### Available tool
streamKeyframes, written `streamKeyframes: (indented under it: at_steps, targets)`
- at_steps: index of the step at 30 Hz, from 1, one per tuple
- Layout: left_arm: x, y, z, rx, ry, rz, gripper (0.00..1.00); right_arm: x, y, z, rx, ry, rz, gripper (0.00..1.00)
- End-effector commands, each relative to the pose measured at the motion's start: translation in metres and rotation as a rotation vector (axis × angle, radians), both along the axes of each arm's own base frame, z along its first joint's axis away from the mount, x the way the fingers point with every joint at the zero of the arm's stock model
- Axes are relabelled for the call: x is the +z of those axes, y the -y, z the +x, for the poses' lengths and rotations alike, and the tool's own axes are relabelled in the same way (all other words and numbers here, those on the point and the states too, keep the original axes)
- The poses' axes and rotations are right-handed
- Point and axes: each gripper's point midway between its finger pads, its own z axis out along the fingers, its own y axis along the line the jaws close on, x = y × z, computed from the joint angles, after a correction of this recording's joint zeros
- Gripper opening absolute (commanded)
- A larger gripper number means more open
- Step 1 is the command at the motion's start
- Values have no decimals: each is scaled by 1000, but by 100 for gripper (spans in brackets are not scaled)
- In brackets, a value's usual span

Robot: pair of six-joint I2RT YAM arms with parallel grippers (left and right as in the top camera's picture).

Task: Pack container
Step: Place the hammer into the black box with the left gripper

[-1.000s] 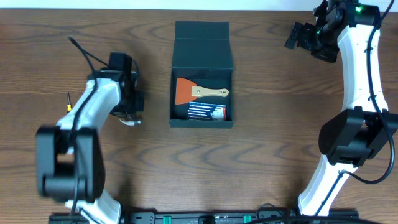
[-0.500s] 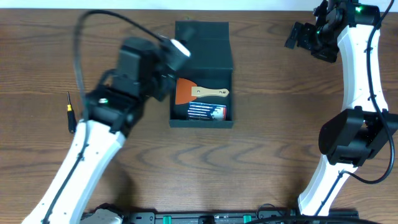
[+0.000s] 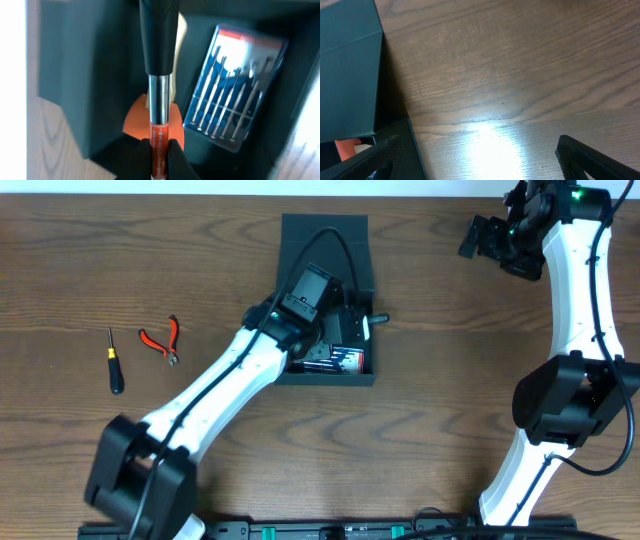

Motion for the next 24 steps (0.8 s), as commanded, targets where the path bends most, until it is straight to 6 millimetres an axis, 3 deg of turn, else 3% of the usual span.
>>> streamKeyframes:
  at_steps: [1, 6, 12, 16, 24]
  targets:
    - [-21, -6, 6, -13, -8, 63, 6, 0, 1, -1, -17, -4, 2, 99]
    - [-35, -4, 17, 68, -17, 33, 6, 0, 1, -1, -17, -5, 3, 99]
    - [-35, -13, 32, 187, 1, -4, 6, 0, 1, -1, -16, -5, 2, 99]
    - [-37, -16, 34, 229, -11, -18, 6, 0, 1, -1, -16, -4, 2, 99]
    - [-62, -21, 28, 237, -71, 26, 6, 0, 1, -1, -16, -5, 2, 99]
